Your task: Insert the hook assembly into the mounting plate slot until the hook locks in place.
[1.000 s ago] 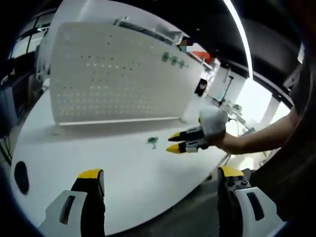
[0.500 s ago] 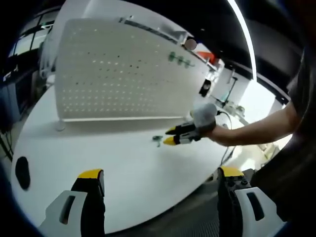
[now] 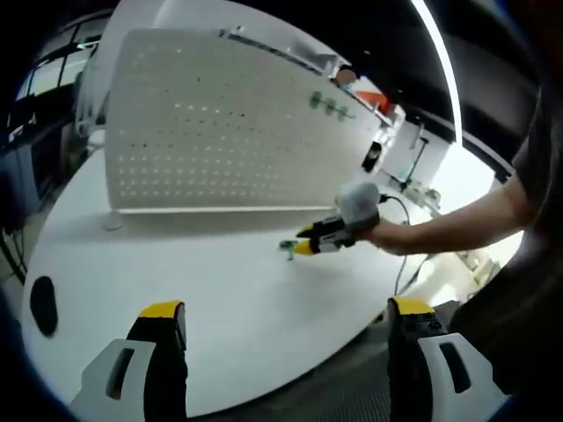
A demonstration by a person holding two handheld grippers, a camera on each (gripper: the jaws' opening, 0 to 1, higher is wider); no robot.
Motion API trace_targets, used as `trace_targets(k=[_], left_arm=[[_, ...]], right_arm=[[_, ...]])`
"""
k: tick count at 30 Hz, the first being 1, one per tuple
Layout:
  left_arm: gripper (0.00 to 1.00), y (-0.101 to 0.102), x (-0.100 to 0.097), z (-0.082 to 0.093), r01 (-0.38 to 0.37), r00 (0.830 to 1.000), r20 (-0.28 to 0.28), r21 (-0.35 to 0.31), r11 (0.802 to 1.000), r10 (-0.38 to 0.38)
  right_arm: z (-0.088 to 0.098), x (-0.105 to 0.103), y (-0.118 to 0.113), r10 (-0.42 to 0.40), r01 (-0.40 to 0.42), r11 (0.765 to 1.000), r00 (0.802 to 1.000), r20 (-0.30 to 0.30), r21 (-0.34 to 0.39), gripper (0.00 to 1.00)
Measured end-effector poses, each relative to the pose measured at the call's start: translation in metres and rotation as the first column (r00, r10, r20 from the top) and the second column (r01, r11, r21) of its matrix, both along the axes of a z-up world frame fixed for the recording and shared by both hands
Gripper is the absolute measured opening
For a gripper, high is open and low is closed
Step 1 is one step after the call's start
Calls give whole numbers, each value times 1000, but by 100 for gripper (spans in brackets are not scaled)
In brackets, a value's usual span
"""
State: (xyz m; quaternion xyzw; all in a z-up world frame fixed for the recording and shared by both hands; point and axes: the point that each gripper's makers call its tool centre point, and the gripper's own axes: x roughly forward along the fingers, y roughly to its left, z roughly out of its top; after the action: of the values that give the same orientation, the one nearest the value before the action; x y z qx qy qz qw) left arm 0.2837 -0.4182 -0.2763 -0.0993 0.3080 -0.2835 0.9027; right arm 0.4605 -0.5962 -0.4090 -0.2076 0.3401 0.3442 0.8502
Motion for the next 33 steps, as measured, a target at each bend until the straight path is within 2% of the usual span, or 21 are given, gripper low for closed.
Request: trace_targets(k=[17, 33], left_arm=[[96, 3, -2, -7, -12, 1000, -19, -7, 1000, 12], [96, 3, -1, -9, -13, 1000, -25, -8, 1000, 12]], right_arm=[[-15, 4, 4, 7, -8, 1000, 999, -36, -14, 22], [-15, 11, 5, -10, 10, 1000, 999, -41, 6, 16]])
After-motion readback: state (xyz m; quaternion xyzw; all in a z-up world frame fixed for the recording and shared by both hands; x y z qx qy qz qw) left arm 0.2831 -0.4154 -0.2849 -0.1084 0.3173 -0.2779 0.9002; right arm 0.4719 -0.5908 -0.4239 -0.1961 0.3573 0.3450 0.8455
